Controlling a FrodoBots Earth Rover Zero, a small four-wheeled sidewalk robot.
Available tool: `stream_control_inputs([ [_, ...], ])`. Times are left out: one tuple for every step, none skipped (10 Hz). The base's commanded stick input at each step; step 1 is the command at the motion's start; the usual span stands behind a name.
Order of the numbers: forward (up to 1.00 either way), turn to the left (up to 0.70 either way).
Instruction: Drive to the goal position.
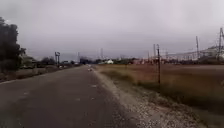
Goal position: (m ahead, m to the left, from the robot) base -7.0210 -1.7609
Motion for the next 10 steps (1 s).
stream_control_inputs([
  [0.0,0.85],
  [0.0,0.85],
  [0.0,0.85],
  [0.0,0.85],
  [0.0,0.85],
  [0.0,0.85],
  [0.0,0.85],
  [0.0,0.85],
  [0.0,0.85],
  [0.0,0.85],
])
